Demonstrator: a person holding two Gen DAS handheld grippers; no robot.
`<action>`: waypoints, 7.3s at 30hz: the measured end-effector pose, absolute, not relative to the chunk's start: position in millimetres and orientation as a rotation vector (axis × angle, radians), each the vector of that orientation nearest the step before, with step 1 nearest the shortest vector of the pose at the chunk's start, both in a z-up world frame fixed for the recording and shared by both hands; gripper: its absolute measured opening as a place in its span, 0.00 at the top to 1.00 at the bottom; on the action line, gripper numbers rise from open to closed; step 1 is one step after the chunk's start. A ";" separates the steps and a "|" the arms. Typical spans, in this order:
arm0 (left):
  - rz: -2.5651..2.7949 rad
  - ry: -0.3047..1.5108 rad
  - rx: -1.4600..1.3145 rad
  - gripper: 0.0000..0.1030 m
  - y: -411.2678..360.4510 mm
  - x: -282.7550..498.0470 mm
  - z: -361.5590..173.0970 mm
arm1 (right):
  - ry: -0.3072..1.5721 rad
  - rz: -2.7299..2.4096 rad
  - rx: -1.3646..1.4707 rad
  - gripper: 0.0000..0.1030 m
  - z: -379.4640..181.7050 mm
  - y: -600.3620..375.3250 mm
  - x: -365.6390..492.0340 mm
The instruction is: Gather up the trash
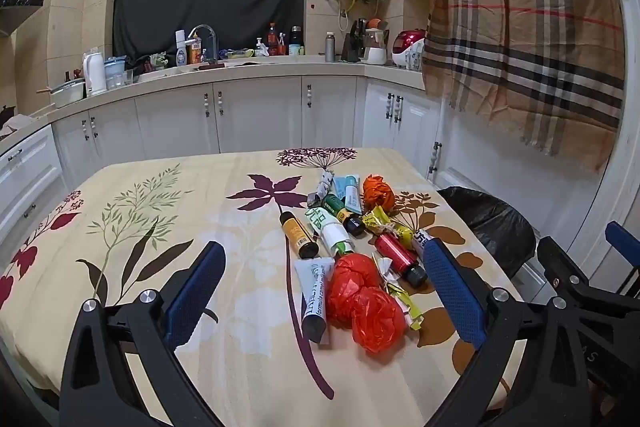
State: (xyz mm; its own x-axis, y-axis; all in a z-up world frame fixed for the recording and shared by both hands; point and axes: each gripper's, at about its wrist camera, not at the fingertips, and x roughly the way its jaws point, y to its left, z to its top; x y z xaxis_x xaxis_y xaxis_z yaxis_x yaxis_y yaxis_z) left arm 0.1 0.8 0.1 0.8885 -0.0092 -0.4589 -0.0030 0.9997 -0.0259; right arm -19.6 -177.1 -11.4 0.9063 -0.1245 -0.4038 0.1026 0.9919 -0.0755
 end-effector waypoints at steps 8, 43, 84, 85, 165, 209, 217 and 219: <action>-0.001 0.465 -0.014 0.06 2.0 -0.6 0.4 | 0.415 -0.117 -0.050 0.04 -8.7 -177.8 -20.9; 0.005 0.459 0.002 0.06 -0.9 -3.9 1.2 | 0.418 -0.114 -0.048 0.04 -7.9 -176.9 -20.4; 0.007 0.468 0.004 0.06 1.3 -4.6 -3.3 | 0.420 -0.114 -0.047 0.04 -8.1 -178.9 -21.4; 0.007 0.469 0.004 0.06 2.1 -5.4 -4.1 | 0.421 -0.114 -0.047 0.04 -8.3 -179.6 -21.6; 0.086 0.727 -0.088 0.97 123.8 21.0 -59.6 | 0.620 0.276 -0.115 0.41 -52.9 -66.8 39.1; -0.291 0.600 0.061 0.97 -79.5 132.2 -8.0 | 0.495 -0.068 0.003 0.82 -29.6 -253.7 124.1; -0.322 0.637 0.128 0.97 -137.1 175.6 -22.5 | 0.527 -0.140 0.001 0.82 -53.9 -289.3 163.2; -0.330 0.655 0.141 0.97 -147.6 185.8 -27.7 | 0.534 -0.149 0.007 0.82 -58.6 -294.1 170.1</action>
State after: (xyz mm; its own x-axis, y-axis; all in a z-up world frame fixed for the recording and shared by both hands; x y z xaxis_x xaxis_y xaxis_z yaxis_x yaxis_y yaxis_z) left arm 185.8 -147.6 -27.7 0.7434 -0.2561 -0.6179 0.3442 0.9386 0.0251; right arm 170.1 -294.1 -58.6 0.8504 -0.1397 -0.5073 0.1434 0.9891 -0.0320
